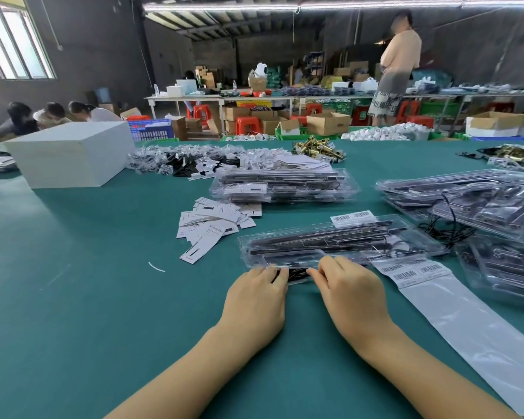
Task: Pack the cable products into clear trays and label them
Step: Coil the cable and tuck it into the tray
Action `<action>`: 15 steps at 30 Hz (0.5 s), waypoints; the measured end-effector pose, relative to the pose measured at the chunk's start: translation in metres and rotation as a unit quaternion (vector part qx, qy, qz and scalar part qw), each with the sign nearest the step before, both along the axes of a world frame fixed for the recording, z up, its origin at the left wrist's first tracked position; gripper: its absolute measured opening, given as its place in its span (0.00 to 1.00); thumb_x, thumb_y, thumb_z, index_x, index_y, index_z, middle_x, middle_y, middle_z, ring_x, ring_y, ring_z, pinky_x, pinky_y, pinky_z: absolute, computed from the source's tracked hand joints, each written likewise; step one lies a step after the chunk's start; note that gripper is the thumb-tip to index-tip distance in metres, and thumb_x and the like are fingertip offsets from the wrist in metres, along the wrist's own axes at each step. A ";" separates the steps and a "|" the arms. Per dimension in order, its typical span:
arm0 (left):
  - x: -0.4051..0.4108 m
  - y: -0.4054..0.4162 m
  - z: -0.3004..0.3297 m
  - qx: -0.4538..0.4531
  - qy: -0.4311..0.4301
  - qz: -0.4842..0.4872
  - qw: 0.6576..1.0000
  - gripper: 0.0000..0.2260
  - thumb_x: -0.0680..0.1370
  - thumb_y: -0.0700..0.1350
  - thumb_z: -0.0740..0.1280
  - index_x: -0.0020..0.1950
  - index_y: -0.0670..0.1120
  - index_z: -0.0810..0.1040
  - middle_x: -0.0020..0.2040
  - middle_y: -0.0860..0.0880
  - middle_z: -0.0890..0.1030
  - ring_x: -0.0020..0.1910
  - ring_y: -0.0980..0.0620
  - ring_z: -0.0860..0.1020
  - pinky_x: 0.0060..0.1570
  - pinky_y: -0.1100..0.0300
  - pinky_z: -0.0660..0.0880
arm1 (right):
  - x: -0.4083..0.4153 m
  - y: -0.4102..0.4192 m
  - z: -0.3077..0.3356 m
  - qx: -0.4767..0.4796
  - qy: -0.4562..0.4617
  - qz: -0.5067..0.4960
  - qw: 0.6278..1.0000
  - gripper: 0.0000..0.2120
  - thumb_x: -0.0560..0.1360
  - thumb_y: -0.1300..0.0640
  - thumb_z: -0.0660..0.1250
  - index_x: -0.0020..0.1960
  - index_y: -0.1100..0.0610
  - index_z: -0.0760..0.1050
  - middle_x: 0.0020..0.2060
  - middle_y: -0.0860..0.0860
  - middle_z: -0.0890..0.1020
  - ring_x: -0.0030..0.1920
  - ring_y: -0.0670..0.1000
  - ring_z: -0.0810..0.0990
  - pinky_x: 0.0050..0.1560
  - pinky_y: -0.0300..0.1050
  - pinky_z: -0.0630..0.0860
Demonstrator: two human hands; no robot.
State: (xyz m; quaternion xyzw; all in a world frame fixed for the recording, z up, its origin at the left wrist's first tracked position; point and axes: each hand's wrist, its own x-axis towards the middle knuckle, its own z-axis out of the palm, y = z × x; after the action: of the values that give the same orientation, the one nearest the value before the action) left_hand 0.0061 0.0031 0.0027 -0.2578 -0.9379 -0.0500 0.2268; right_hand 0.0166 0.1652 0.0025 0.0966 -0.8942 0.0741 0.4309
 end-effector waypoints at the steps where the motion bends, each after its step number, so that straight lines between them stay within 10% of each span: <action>1: 0.000 0.000 -0.001 0.005 0.004 -0.002 1.000 0.11 0.71 0.41 0.71 0.53 0.43 0.82 0.42 0.48 0.83 0.39 0.46 0.81 0.36 0.58 0.78 | 0.000 0.000 0.000 -0.014 -0.006 0.001 1.000 0.16 0.61 0.62 0.81 0.31 0.59 0.72 0.23 0.50 0.73 0.21 0.52 0.71 0.22 0.37 0.64; 15: -0.003 -0.002 -0.004 -0.009 0.053 -0.009 0.999 0.11 0.68 0.46 0.75 0.49 0.45 0.84 0.37 0.52 0.83 0.34 0.51 0.80 0.32 0.64 0.76 | -0.002 -0.003 -0.002 0.017 0.000 -0.004 1.000 0.15 0.61 0.64 0.81 0.29 0.58 0.74 0.21 0.50 0.73 0.21 0.52 0.73 0.19 0.40 0.67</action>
State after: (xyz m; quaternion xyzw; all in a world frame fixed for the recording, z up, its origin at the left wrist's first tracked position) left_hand 0.0030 0.0015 -0.0012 -0.2707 -0.9226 -0.0295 0.2733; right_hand 0.0150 0.1625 0.0002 0.0998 -0.8958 0.0572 0.4293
